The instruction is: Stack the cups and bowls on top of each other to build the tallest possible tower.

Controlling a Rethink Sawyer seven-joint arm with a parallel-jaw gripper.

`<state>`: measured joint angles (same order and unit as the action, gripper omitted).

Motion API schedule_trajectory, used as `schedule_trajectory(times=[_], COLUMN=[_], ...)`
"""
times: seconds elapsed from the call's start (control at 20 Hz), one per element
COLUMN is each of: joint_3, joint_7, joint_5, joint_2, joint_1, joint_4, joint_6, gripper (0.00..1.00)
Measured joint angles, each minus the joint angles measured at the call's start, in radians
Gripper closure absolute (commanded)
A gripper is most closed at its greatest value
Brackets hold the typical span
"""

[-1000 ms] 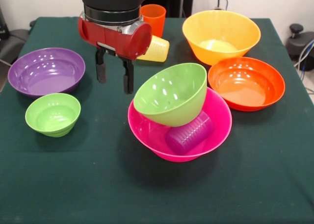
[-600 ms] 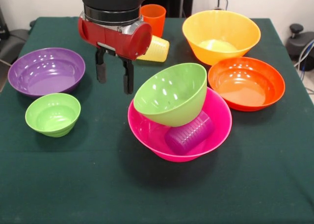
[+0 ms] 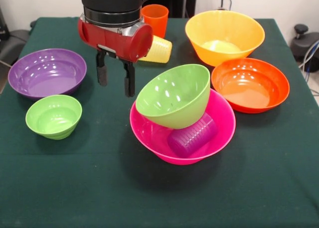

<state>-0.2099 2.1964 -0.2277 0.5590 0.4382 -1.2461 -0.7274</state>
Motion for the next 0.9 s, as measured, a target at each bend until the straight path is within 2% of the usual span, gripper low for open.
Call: schedule_trajectory(times=[0.55,0.9], joint_3=[0.0,0.004], joint_7=[0.0,0.0], joint_5=[0.0,-0.002], joint_2=[-0.041,-0.07], joint_1=[-0.024,-0.08], joint_4=[0.06,0.089], joint_6=[0.0,-0.006], gripper=[0.0,0.0])
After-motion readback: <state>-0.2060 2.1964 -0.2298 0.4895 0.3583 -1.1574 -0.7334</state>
